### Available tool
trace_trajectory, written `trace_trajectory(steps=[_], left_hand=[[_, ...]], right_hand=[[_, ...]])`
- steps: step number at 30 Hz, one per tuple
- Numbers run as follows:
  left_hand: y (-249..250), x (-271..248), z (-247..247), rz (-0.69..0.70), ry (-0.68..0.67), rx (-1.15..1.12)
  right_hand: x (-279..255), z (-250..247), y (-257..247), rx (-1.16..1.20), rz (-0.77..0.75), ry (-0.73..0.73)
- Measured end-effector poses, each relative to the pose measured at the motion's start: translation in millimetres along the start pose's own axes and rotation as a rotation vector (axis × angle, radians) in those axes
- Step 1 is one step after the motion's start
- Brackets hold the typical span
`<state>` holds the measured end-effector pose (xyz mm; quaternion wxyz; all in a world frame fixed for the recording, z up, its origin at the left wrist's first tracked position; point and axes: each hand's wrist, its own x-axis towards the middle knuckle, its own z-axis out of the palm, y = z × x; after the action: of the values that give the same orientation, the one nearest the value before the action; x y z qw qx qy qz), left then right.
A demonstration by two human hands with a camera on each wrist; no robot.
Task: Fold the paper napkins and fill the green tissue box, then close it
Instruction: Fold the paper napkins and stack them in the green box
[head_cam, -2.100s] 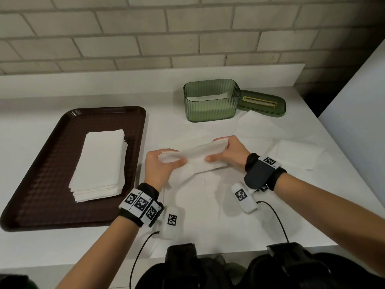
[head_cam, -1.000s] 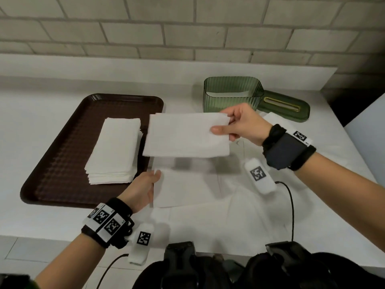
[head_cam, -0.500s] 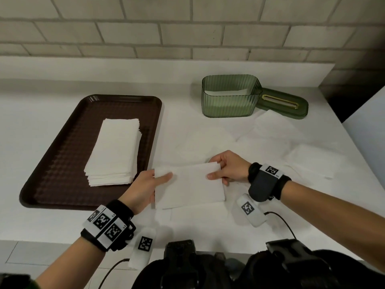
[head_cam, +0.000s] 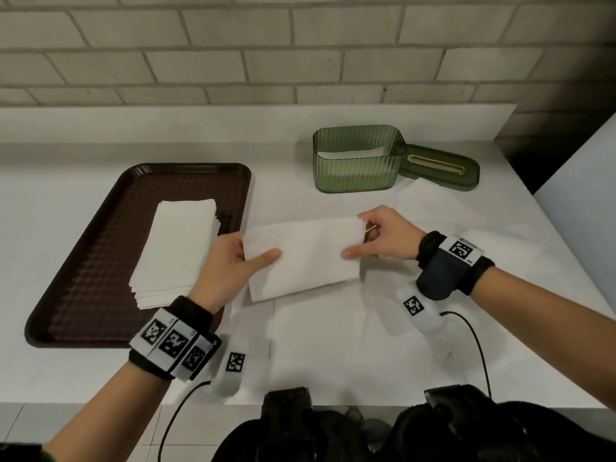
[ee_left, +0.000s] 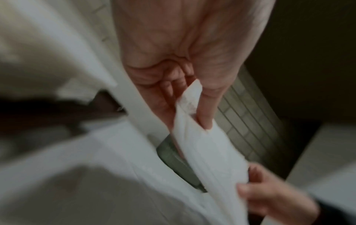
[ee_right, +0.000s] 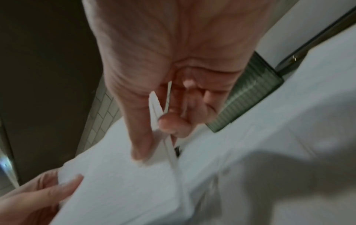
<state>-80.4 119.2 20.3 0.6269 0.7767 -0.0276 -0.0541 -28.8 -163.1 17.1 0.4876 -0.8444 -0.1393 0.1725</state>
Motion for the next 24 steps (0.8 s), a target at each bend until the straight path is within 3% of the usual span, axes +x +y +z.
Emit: trace_trajectory(steps=[4,9,11,13,16,19,24], left_hand=[[15.7,11.3,3.1,0.288,0.042,0.485],[21.6,14.8,15.2,0.419,0.077,0.42],[12.2,12.7,19.6,0.389,0.031,0.43],[-3.0,13.5,22.7,0.255,-0.064,0.382],[-22.5,15.7,32.7,0.176,-0.204,0.574],[-21.8,21.8,41.7,0.179,-0.201,0.614],[-7.8,29.6,38.4,0.103,-0.172,0.559]], right_hand=[[-6.1,-16.8,-12.0,0.034,-0.061,0.146],[-22.7,-30.1,-14.9,0.064,-0.137,0.197],[-28.0,-28.1,-4.6,0.054,-0.115,0.185],[-30.5,-21.4,12.5,-0.05,-0.047,0.131],[-30.1,-4.8,40.2,-0.323,0.082,0.056],[-23.9,-0.1,47.2,-0.297,0.16,0.099],[-18.8,-13.2,23.0,-0.337,0.055,0.151]])
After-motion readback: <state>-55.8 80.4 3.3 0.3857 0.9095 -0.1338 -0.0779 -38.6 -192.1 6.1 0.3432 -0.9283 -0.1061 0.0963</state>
